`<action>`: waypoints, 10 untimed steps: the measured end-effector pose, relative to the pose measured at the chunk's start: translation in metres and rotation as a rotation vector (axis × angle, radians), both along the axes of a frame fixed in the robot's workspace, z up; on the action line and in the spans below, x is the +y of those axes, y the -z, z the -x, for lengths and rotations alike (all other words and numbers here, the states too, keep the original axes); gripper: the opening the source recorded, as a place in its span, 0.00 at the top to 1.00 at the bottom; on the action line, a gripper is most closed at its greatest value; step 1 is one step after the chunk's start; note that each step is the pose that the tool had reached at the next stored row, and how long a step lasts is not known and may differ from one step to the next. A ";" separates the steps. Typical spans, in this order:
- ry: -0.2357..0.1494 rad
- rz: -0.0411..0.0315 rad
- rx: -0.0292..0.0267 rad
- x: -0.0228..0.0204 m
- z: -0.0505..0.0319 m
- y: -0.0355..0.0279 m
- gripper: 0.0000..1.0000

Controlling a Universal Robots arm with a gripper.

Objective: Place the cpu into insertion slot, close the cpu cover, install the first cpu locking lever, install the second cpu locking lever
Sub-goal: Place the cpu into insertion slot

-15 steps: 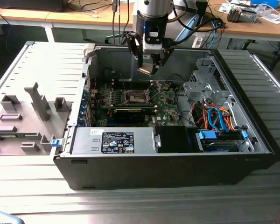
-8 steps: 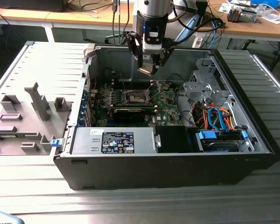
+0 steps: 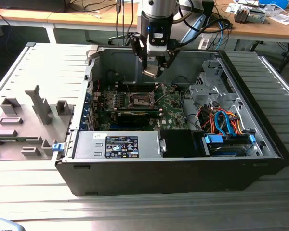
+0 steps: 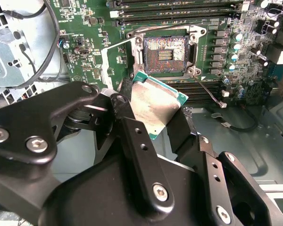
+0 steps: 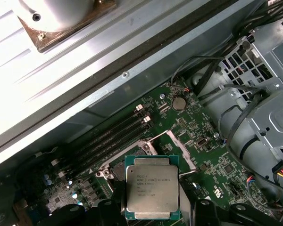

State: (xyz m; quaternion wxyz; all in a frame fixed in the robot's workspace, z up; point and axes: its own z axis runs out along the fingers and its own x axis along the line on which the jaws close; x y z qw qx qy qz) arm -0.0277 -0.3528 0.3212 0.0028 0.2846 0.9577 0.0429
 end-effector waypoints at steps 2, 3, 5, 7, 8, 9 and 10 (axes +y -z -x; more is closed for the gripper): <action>0.001 0.0000 0.0000 0.0000 0.0000 0.0001 0.46; 0.002 0.0001 0.0000 0.0000 0.0000 0.0001 0.46; 0.003 0.0001 0.0000 0.0000 0.0000 0.0001 0.46; 0.004 0.0001 0.0000 0.0000 0.0000 0.0001 0.46; 0.004 0.0001 0.0000 0.0000 0.0000 0.0002 0.46; 0.006 0.0000 -0.0001 0.0000 0.0000 0.0002 0.46; 0.006 0.0000 0.0000 0.0000 0.0000 0.0003 0.46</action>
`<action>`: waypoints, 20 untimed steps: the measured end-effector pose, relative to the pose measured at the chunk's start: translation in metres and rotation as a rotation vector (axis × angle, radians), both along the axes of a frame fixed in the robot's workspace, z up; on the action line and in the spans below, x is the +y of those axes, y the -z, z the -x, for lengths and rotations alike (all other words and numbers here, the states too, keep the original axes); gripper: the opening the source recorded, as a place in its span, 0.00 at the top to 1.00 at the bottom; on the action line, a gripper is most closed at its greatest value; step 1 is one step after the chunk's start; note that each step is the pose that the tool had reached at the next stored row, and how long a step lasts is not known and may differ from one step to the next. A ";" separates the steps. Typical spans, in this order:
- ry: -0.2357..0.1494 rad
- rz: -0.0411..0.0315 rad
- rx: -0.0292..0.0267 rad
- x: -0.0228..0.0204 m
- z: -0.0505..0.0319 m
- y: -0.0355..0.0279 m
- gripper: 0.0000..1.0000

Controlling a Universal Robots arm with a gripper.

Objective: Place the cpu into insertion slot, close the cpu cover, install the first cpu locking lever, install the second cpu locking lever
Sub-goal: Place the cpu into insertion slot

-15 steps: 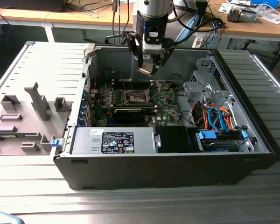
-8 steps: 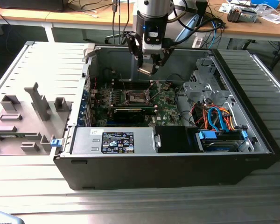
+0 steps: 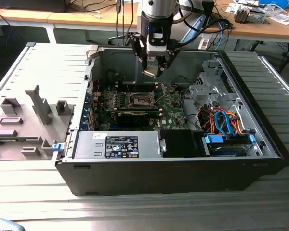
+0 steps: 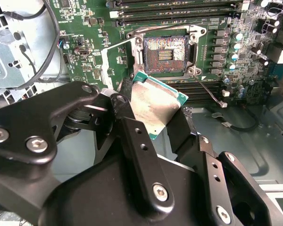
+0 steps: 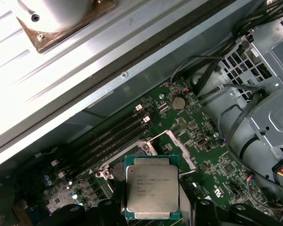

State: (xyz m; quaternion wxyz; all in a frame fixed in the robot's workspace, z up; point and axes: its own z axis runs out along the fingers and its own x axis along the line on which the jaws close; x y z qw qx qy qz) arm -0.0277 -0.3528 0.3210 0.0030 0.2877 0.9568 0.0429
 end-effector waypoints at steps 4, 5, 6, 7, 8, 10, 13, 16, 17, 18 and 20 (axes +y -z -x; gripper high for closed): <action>0.002 0.0000 0.0000 0.0000 0.0000 0.0001 0.46; 0.003 0.0000 0.0000 0.0000 0.0000 0.0001 0.46; 0.003 0.0000 0.0000 0.0000 0.0000 0.0001 0.46; 0.004 0.0000 0.0000 0.0000 0.0000 0.0002 0.46; 0.005 0.0000 0.0000 0.0000 0.0000 0.0002 0.46; 0.006 0.0000 0.0000 0.0000 0.0000 0.0003 0.46; 0.008 0.0000 0.0000 0.0000 0.0000 0.0003 0.46; 0.009 0.0000 0.0000 0.0000 0.0000 0.0004 0.46; 0.010 0.0000 0.0000 0.0000 0.0000 0.0004 0.46; 0.010 0.0000 0.0000 0.0000 0.0000 0.0005 0.46; 0.011 0.0000 0.0000 0.0000 0.0000 0.0005 0.46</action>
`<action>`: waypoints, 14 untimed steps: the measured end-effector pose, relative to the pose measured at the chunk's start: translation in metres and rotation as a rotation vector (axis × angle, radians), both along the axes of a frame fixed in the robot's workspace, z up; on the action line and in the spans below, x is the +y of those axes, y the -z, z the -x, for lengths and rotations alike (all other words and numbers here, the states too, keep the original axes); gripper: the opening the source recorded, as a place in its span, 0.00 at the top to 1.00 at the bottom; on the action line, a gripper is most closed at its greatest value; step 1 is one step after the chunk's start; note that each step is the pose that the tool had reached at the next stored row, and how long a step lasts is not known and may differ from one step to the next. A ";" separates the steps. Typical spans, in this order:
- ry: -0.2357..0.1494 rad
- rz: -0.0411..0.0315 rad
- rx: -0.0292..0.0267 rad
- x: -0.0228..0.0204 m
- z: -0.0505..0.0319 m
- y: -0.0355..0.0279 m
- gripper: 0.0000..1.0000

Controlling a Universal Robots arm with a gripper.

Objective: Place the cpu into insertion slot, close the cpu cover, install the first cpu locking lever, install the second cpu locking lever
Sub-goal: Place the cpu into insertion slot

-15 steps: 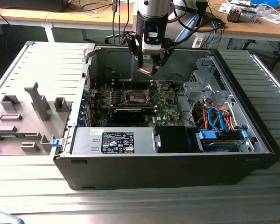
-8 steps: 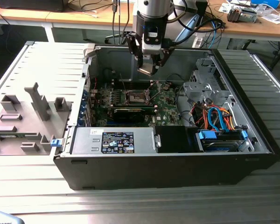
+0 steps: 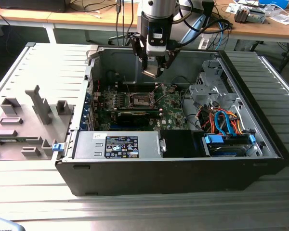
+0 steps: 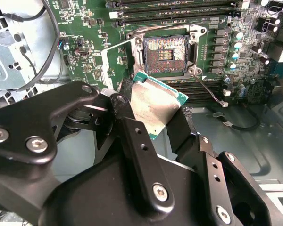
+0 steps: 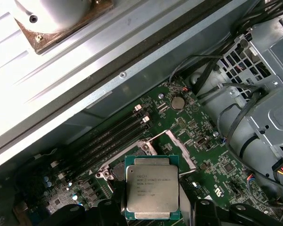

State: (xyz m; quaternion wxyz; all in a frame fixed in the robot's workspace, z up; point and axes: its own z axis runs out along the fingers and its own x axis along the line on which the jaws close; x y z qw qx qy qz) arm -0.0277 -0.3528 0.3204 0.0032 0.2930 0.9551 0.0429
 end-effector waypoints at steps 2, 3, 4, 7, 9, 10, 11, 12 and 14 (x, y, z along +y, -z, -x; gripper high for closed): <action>0.001 0.0001 0.0001 0.0000 0.0000 0.0000 0.46; 0.002 0.0000 0.0000 0.0000 0.0000 0.0001 0.46; 0.003 0.0000 0.0000 0.0000 0.0000 0.0001 0.46; 0.004 0.0000 0.0000 0.0000 0.0000 0.0002 0.46; 0.006 0.0000 0.0000 0.0000 0.0000 0.0003 0.46; 0.006 0.0000 0.0000 0.0000 0.0000 0.0003 0.46; 0.007 0.0000 0.0000 0.0000 0.0000 0.0003 0.46; 0.007 0.0000 0.0000 0.0000 0.0000 0.0003 0.46; 0.009 0.0000 0.0000 0.0000 0.0000 0.0004 0.46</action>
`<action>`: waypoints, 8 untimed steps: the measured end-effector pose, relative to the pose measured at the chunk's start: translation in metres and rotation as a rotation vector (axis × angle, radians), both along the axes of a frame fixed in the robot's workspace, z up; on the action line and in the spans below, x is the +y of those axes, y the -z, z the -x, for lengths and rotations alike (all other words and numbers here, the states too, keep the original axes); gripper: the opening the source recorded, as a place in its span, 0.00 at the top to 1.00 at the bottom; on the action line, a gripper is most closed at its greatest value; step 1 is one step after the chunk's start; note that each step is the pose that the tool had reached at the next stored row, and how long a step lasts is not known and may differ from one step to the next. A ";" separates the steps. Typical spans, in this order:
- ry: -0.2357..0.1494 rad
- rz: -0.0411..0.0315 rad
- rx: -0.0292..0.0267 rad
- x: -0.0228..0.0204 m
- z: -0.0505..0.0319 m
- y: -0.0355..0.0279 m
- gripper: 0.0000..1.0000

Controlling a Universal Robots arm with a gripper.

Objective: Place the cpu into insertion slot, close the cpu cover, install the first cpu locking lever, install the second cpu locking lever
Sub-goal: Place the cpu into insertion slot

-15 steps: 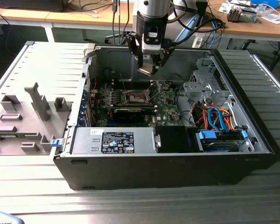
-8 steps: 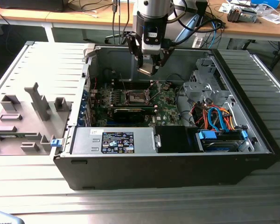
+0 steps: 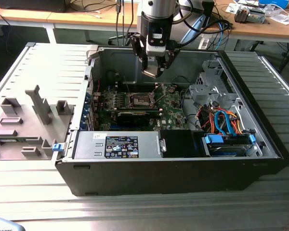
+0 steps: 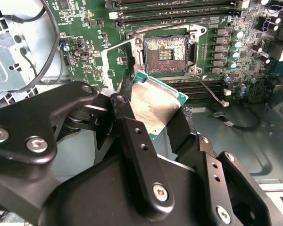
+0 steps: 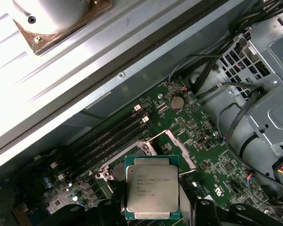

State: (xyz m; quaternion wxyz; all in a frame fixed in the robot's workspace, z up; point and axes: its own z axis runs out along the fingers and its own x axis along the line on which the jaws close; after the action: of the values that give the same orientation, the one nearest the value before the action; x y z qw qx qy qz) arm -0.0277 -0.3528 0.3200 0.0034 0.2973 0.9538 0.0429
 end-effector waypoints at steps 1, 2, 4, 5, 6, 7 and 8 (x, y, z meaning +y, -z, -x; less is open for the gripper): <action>0.001 0.0000 0.0000 0.0000 0.0000 0.0000 0.46; 0.002 0.0000 0.0000 0.0000 0.0000 0.0001 0.46; 0.003 0.0000 0.0000 0.0000 0.0000 0.0001 0.46; 0.003 0.0000 0.0000 0.0000 0.0000 0.0001 0.46; 0.003 0.0000 0.0000 0.0000 0.0000 0.0001 0.46; 0.004 0.0000 0.0000 0.0000 0.0000 0.0002 0.46; 0.004 0.0000 0.0000 0.0000 0.0000 0.0002 0.46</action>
State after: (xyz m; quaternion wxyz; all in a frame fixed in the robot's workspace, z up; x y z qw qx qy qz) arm -0.0277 -0.3528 0.3198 0.0035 0.2994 0.9532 0.0429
